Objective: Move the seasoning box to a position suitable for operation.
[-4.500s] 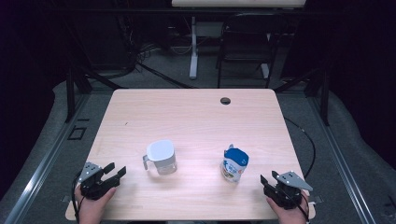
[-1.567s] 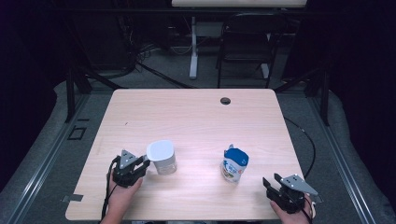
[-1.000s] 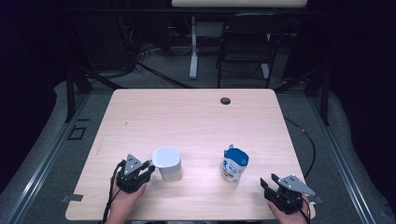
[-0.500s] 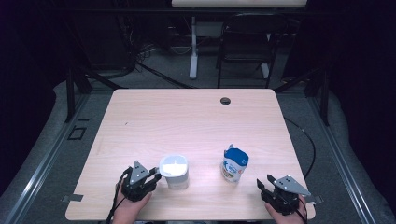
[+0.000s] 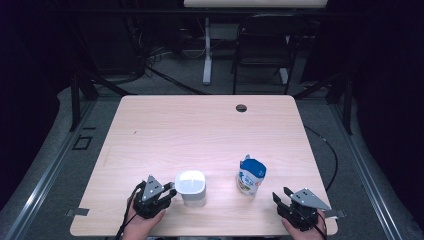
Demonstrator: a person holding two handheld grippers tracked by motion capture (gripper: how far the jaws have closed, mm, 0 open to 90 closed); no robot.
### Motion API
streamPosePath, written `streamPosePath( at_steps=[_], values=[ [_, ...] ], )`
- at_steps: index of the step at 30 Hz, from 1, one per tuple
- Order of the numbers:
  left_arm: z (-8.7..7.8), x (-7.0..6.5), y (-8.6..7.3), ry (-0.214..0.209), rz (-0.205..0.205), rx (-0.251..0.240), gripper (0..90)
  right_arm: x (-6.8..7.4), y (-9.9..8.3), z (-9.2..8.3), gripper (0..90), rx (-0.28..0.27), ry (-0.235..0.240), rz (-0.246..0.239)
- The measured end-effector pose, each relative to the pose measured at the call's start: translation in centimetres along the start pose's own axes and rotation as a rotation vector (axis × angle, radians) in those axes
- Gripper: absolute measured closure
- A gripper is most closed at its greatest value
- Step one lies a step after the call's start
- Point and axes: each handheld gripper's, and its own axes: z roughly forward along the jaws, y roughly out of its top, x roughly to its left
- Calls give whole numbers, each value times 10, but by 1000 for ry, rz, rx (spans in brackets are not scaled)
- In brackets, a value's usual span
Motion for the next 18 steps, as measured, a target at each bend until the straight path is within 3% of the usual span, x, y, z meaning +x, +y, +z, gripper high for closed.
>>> streamPosePath(
  at_steps=[18],
  values=[
    [3, -9, 3, -34, 12, 0, 716, 4, 0, 2, 528, 5, 20, -12]
  ],
)
